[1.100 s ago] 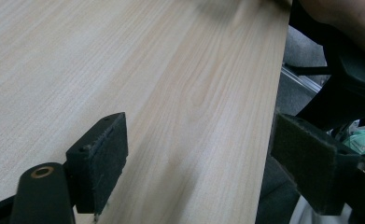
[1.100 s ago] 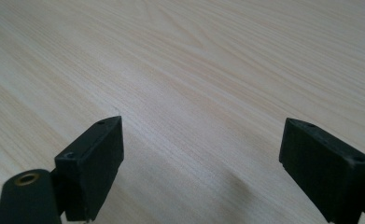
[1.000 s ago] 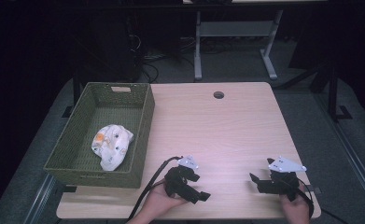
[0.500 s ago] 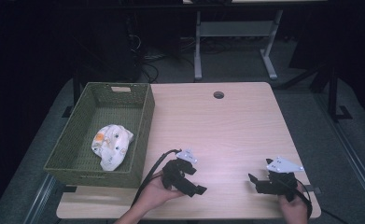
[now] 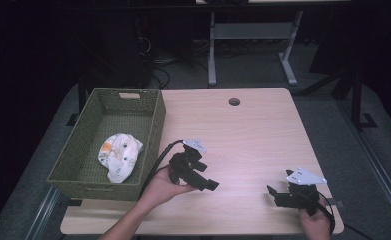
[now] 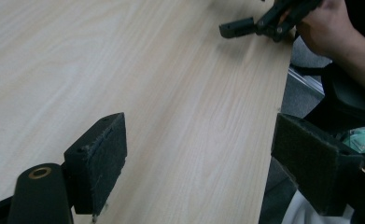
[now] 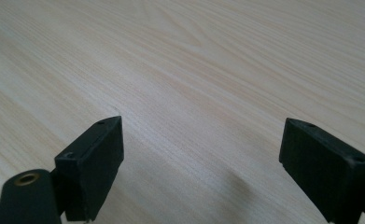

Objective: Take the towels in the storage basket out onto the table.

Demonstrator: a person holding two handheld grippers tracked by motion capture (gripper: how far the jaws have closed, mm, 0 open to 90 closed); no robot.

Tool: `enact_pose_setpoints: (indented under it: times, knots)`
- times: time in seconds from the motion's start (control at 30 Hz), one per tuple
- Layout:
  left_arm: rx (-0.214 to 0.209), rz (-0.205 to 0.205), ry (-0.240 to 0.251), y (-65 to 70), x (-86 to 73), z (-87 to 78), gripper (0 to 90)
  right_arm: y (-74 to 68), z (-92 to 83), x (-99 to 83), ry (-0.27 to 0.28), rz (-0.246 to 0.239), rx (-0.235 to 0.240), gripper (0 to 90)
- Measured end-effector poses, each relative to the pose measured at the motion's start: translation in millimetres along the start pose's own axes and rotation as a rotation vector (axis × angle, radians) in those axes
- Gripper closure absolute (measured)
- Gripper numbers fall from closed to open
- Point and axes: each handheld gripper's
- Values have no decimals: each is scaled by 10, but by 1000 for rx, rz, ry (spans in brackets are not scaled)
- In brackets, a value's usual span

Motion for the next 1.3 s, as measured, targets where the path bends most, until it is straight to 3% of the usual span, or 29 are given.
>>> enact_pose_setpoints:
  times: [0.27,0.57,0.93,1.23,1.3]
  knots:
    - [-19,-20,15,-86,95,-200,174,10,-20,4,6,0,-1,134]
    - [-21,-38,29,-246,160,-532,177,3,-13,3,1,4,-5,133]
    - [14,-64,16,-390,136,-860,178,4,-14,7,2,-1,-1,133]
    - [11,-129,24,-547,2,-1022,178,2,-22,8,6,-1,-3,134]
    - [7,-160,37,-606,-52,-1095,178,4,-23,9,7,-1,-3,133]
Point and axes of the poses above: each handheld gripper's, and its own axes: z roughly forward along the jaws, x roughly out of its top, y roughly to its right, and after that the axes turned 14 degrees about z, right-handed
